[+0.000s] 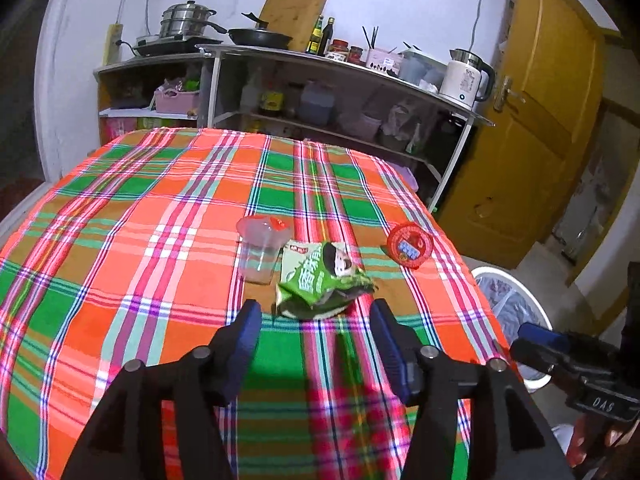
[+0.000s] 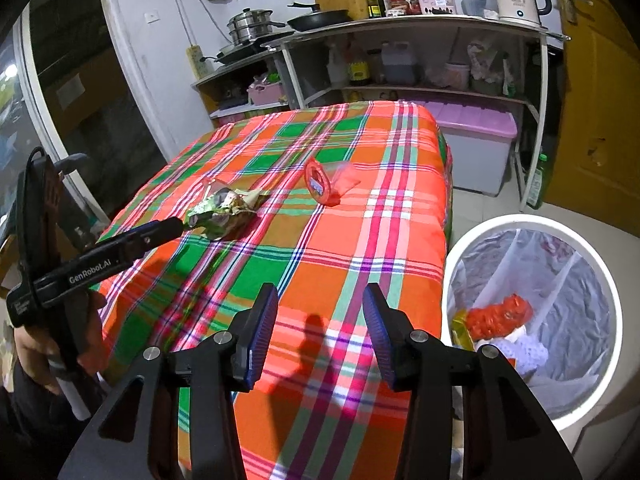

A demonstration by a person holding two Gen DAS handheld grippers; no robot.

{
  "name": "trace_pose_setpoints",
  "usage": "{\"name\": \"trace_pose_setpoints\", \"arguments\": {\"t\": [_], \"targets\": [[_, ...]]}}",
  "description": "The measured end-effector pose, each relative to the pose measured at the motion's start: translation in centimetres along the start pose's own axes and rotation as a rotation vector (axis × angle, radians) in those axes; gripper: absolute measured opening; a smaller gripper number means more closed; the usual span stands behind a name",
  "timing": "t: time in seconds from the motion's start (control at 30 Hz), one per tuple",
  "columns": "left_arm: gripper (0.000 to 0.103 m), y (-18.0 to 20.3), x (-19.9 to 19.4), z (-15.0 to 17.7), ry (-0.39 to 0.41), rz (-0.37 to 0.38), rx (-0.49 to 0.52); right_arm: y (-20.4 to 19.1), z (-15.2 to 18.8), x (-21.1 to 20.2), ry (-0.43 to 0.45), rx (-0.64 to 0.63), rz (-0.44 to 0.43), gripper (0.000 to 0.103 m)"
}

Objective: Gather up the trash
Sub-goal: 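Grasp the green snack bag with the left gripper, then grasp the clear plastic cup with the right gripper while the left holds the green bag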

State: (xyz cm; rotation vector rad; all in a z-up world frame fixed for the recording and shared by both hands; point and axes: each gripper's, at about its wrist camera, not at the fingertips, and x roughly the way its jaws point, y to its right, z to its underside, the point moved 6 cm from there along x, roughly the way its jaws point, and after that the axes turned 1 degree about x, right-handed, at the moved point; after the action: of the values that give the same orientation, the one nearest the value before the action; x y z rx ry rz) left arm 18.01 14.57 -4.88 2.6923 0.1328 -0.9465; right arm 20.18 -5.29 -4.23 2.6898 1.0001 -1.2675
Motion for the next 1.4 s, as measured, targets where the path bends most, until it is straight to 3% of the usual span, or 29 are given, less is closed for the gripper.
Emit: {"name": "trace_pose_setpoints", "arguments": {"t": [0.33, 0.63, 0.87, 1.17, 1.4], "targets": [[0.064, 0.4, 3.1, -1.4, -0.022, 0.025, 0.028, 0.4, -0.6, 1.1, -0.008, -0.002, 0.006, 0.045], [0.065, 0.7, 5.7, -0.6, -0.109, 0.053, 0.029, 0.2, -2.0, 2.5, -0.009, -0.011, 0.008, 0.045], [0.055, 0.2, 5.3, -0.4, -0.094, 0.071, -0.007, -0.4, -2.5, 3.5, -0.021, -0.026, 0.010, 0.045], [0.053, -0.6, 2.9, 0.1, -0.040, 0.102, -0.052, -0.9, -5.1, 5.1, -0.011, -0.070, 0.033, 0.046], [0.053, -0.9, 3.2, 1.4, -0.068, 0.120, -0.060, -0.6, -7.1, 8.1, -0.029, -0.095, 0.056, 0.051]]}}
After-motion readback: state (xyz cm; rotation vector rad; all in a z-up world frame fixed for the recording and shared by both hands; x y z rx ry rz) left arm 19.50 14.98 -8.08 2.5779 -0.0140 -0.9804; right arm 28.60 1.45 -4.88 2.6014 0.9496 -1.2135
